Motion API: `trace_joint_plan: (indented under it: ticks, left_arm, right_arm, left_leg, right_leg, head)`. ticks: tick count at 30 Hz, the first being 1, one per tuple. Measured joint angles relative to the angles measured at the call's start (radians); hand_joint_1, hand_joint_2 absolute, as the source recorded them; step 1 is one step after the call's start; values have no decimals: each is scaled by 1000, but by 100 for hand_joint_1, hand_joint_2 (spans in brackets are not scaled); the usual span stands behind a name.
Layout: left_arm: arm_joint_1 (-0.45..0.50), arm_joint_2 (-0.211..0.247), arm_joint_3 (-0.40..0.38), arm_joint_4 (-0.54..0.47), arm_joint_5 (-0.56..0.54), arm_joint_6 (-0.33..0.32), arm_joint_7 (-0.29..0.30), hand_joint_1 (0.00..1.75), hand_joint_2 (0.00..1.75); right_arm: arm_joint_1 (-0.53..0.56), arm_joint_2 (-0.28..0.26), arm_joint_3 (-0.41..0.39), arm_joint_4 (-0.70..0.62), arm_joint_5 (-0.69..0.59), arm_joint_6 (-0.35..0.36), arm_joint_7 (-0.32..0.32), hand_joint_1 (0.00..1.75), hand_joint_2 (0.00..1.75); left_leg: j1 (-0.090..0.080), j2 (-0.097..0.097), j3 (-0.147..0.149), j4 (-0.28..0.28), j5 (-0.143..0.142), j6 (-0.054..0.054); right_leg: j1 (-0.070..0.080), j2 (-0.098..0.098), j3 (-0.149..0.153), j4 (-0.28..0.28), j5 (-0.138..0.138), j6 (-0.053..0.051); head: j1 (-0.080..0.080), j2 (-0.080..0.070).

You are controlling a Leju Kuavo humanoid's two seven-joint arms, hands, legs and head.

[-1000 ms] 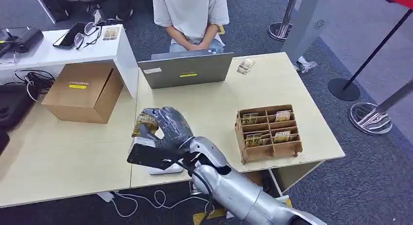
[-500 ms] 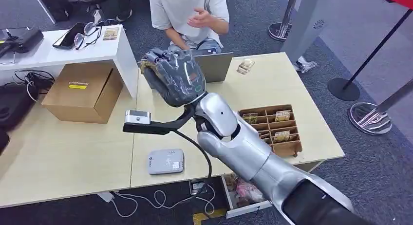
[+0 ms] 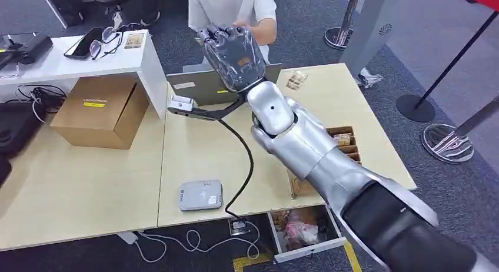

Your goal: Pass the card to the sensor for recognition and then transmit it.

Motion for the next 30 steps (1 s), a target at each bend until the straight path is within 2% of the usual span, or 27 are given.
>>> trace_joint_plan:
  ticks: [8,18,25,26,27,29,30]
  left_arm:
    - [2,-1,0,0,10,1,-6,0,0]
    - [4,-1,0,0,18,0,-6,0,0]
    - [5,-1,0,0,22,-2,-6,0,0]
    - [4,-1,0,0,22,-2,-6,0,0]
    - [5,-1,0,0,22,-2,-7,0,0]
    - [5,-1,0,0,22,-3,-8,0,0]
    - [5,-1,0,0,22,-4,-10,0,0]
  right_arm:
    - [-47,0,8,106,54,51,49,175,175]
    - [-65,1,25,160,79,113,45,175,175]
    - [-65,4,25,180,74,127,45,175,175]
    - [-65,4,25,182,74,127,45,45,175]
    - [-65,4,25,184,74,129,45,0,175]
    - [-65,4,25,187,72,140,46,0,175]
    - [-65,4,25,188,71,146,49,0,0]
  left_leg:
    - [0,0,0,0,0,0]
    - [0,0,0,0,0,0]
    - [0,0,0,0,0,0]
    - [0,0,0,0,0,0]
    - [0,0,0,0,0,0]
    - [0,0,0,0,0,0]
    - [0,0,0,0,0,0]
  right_leg:
    - [0,0,0,0,0,0]
    - [0,0,0,0,0,0]
    - [0,0,0,0,0,0]
    - [0,0,0,0,0,0]
    - [0,0,0,0,0,0]
    - [0,0,0,0,0,0]
    - [0,0,0,0,0,0]
  head:
    - [0,0]
    - [0,0]
    - [0,0]
    - [0,0]
    - [0,0]
    - [0,0]
    - [0,0]
